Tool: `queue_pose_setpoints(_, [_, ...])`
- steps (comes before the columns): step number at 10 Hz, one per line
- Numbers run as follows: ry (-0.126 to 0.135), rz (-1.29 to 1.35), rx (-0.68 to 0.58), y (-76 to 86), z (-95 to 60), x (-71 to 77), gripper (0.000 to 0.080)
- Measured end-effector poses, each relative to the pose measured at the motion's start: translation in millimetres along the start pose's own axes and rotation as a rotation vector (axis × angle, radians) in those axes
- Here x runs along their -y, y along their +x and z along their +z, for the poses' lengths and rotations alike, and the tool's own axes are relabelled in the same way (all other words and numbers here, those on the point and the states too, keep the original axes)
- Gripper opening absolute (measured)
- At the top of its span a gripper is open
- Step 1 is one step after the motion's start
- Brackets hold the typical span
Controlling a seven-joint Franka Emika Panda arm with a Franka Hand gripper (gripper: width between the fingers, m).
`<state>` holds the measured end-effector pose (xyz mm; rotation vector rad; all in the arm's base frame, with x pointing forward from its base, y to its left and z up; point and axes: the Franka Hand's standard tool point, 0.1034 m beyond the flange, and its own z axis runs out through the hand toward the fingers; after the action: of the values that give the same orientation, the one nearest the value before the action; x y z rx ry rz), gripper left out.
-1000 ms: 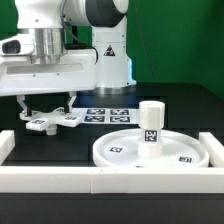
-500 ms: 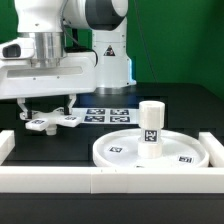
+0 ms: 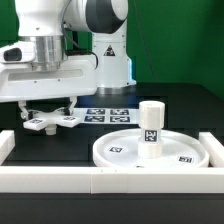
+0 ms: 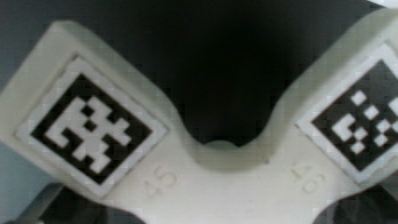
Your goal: Assemble round table
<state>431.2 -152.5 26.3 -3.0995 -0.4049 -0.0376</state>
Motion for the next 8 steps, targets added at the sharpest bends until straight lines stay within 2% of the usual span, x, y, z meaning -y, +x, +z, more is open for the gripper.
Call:
queue_pose_setpoints(1, [0.0, 0.0, 0.0, 0.2, 0.4, -0.6, 0.0649])
queue_pose_setpoints(2, [0.0, 0.0, 0.0, 0.3, 0.4, -0.7, 0.0525])
queue_pose_setpoints(3, [-0.001, 0.001, 0.0, 0.3, 0.2, -1.3, 0.0439])
queue_pose_setpoints(6, [0.001, -0.002, -0.003, 4.6, -1.6, 3.0, 0.0439])
queue_pose_setpoints(7, [0.003, 0.001, -0.009, 11.3, -5.8, 10.0, 0.0439])
queue_pose_setpoints(8, [0.004, 0.028, -0.022, 19.6, -12.7, 23.6, 0.0439])
